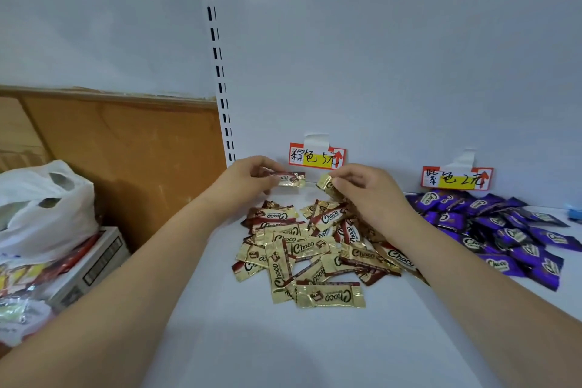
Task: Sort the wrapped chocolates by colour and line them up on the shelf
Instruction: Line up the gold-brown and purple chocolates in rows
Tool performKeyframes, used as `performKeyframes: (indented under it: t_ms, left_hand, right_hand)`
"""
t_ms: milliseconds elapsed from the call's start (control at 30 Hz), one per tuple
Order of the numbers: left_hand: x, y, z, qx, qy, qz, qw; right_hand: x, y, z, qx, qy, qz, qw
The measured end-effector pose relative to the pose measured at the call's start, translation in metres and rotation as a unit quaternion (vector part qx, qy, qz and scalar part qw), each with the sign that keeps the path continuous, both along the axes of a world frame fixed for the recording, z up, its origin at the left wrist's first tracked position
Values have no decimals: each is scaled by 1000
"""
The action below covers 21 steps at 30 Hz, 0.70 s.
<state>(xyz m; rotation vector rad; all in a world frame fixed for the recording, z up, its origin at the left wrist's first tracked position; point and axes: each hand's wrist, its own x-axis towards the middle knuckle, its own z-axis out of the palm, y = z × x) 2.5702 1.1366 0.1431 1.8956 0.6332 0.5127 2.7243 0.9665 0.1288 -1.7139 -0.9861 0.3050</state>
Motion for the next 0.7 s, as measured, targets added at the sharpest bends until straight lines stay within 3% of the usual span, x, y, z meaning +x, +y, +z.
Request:
performKeyframes:
  t_ms: [100,167,300,400,500,600,700]
  left_hand:
    - [-1,4,-2,7,-15,14,1000]
    - [0,2,-4,4,-23,7,1000]
    - [2,-4,-6,48,26,-5,998]
    - [3,-3,-6,162,74,-13,984]
    - [4,1,-6,263,107,-15,959]
    - [4,0,-5,315,130,-32,940]
    - [5,-4,-4,340,149,-47,927]
  right_hand:
    - [2,4,-2,38,88,4,995]
    - [4,7,-3,49,95,-9,994]
    - [-1,4,-2,-2,-68,-56,996]
    - [-7,1,3,-12,-194,-72,978]
    - [-11,2,5,-81,-314,-49,945]
    - [-11,4,5,-124,-377,-30,917]
    - [-11,5,2,-141,-366,-13,920]
